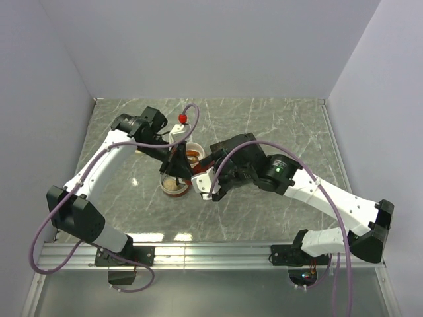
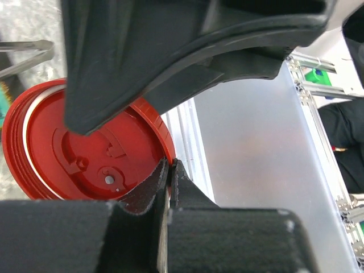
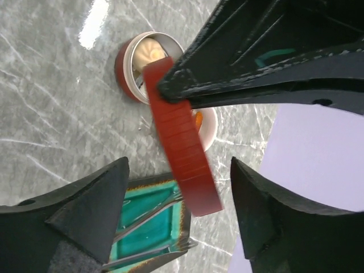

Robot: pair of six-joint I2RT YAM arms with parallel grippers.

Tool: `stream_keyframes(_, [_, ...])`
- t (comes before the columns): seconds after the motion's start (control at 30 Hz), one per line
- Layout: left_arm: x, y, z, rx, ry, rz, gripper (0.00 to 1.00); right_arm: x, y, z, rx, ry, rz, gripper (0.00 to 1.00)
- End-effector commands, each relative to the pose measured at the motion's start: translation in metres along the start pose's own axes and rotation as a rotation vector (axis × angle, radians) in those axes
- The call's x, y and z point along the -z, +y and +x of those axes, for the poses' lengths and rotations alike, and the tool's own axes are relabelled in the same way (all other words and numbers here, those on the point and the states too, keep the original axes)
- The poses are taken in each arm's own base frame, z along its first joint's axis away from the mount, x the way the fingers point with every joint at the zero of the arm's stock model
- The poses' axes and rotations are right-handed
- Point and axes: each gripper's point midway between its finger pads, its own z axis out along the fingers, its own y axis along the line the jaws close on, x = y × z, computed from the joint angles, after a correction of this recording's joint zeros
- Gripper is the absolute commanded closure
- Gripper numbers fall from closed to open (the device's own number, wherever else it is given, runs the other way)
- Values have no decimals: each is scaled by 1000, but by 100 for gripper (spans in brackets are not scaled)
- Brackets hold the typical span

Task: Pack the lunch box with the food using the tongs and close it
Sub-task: Pass the lid of the lunch box from the left arm to the right

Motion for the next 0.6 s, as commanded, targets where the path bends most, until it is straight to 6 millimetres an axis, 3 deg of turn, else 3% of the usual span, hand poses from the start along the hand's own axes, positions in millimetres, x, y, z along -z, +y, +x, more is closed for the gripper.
stream_keyframes(0.0, [-2,-13,-15,-13,-34,38,100,10,-25,-13,-16,-16,57,23])
stream_keyframes(0.1, [-2,-13,-19,-7,-47,49,100,7,-26,-15,-16,-16,41,35])
stream_keyframes(0.37, [-3,-15,-31,33,-87,80,100,-1,-16,-23,-18,-23,-30,44])
stream_keyframes(0.57, [-3,-15,-34,53,-101,96,100,-9,-9,-20,-15,20,-48,60])
